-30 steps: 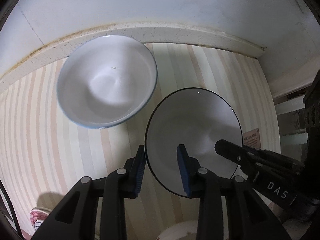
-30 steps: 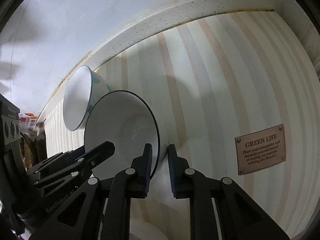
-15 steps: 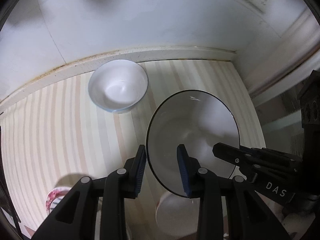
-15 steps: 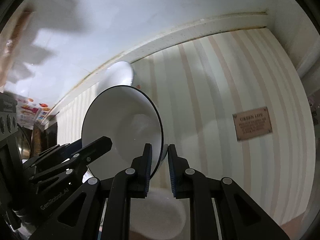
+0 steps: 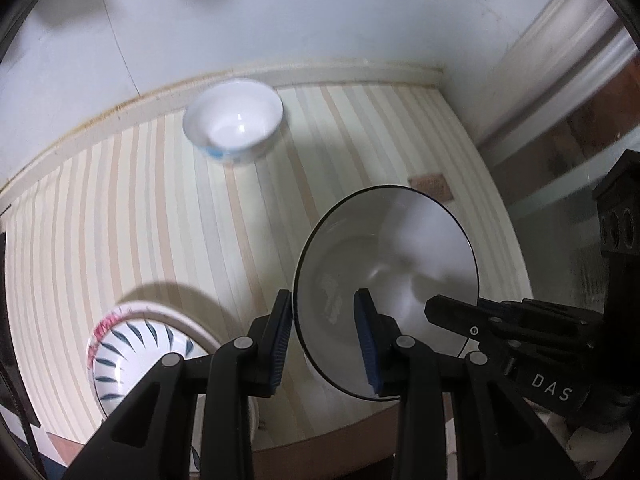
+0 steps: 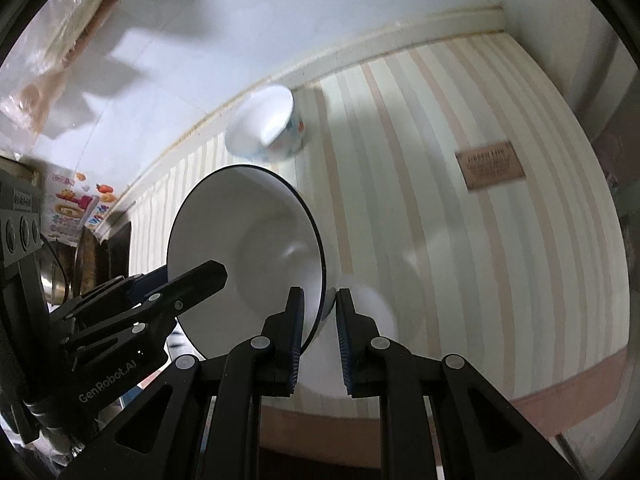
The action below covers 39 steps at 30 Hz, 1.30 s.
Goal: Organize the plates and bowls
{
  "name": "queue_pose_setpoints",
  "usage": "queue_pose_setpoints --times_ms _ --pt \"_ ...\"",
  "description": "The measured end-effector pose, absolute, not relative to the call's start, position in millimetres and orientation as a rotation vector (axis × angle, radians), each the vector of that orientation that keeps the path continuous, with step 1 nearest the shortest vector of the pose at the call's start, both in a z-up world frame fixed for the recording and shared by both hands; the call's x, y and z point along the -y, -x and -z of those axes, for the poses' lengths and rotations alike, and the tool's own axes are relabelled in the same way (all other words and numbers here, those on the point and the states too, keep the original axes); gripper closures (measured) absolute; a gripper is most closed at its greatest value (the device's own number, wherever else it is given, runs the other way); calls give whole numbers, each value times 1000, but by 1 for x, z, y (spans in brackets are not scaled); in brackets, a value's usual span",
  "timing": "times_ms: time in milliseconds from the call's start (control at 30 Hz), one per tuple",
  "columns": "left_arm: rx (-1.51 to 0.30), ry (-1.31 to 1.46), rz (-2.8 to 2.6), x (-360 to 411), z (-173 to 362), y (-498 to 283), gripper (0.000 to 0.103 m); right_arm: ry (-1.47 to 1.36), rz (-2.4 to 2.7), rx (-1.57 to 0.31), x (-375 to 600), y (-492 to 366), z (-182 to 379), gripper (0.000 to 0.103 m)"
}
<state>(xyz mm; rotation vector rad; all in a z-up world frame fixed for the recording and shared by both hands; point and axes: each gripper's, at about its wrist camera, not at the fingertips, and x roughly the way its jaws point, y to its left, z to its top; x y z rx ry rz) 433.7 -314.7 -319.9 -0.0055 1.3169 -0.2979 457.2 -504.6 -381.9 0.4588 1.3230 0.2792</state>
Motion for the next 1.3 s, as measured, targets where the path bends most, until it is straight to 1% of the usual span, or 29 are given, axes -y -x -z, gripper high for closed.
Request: queue_pose_setpoints --times_ms 267,533,933,1300 --pt "-1384 -71 310 330 356 -417 74 -457 -249 -1405 506 -434 420 85" --pt "-1403 -115 308 340 368 -414 74 -466 -238 -1454 511 -423 442 85" --pt "-1439 -131 292 343 387 -413 74 -458 -237 -1477 510 -429 453 85" --pt "-1433 -148 283 345 389 -411 74 -416 -234 -1497 505 -435 455 84"
